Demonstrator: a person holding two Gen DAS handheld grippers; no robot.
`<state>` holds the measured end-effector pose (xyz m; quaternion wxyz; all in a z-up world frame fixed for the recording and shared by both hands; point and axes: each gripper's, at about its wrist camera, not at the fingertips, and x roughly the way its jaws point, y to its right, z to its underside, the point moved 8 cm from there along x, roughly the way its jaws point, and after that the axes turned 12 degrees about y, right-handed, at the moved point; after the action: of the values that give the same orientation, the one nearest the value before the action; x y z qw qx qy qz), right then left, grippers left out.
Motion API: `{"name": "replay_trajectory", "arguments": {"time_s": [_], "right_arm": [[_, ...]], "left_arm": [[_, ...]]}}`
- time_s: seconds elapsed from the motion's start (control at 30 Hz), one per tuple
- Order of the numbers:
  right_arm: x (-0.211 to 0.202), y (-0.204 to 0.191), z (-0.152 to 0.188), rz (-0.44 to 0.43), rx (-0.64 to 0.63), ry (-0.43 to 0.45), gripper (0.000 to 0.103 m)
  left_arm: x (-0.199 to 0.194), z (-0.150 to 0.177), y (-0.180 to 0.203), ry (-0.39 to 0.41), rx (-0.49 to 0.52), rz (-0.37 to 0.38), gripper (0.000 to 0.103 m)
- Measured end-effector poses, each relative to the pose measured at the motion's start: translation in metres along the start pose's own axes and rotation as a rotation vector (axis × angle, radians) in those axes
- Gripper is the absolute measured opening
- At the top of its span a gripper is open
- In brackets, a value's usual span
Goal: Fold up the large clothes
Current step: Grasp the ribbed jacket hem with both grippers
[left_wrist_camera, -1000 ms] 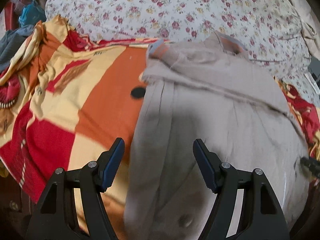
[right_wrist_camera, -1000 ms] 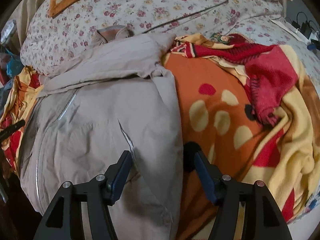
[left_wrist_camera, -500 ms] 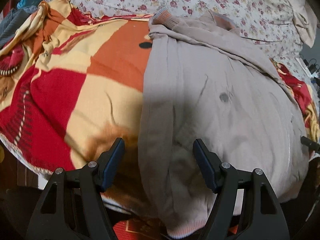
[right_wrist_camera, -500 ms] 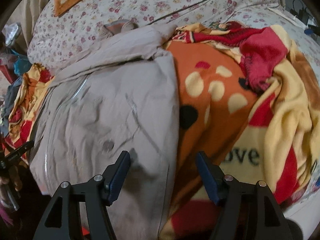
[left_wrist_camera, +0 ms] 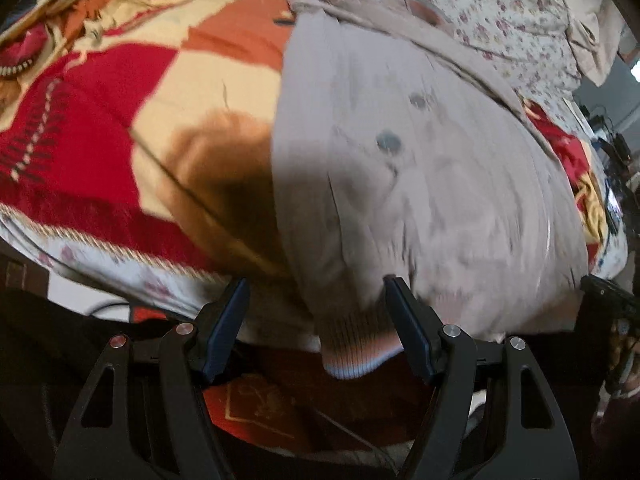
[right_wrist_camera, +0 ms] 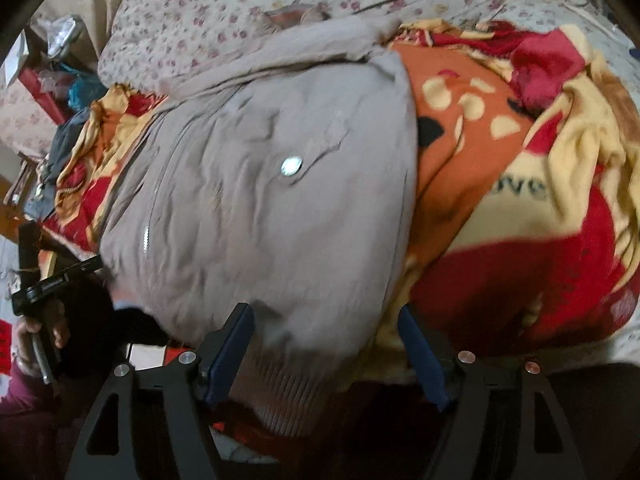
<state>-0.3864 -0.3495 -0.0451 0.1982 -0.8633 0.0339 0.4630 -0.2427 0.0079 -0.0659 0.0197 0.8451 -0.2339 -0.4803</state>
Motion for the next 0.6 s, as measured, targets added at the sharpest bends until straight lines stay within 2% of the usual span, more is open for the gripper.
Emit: {"name": "replay_trajectory", "arguments": {"time_s": [0.17,0.27,0.47,0.5,0.53,0.6], "right_arm": [[0.007,-0.001,0.027,-0.027,0.047,-0.078,0.073],[0.007,-0.002,0.028,-0.023,0.049,-0.076,0.073],[0.017,-0.011,0.029,-0.079,0.101,-0.091,0.073],[0.017,-0.012,0.028,-0.079,0.104,-0.086,0.068],[0.017,-0.014,0.028,-0.083,0.103,-0.085,0.057],[0.016,-0.021,0.029,-0.096,0.082,-0.089,0.049]], "left_arm": [[0.006,0.010,0.007,-0.017,0.052,0.001,0.071],[0.015,0.012,0.009,-0.044,0.032,0.024,0.071],[0.026,0.013,0.014,-0.059,0.047,0.022,0.071],[0.027,0.013,0.014,-0.060,0.053,0.019,0.071],[0.028,0.013,0.015,-0.061,0.055,0.018,0.071],[0.027,0.014,0.016,-0.064,0.063,0.026,0.071]]}}
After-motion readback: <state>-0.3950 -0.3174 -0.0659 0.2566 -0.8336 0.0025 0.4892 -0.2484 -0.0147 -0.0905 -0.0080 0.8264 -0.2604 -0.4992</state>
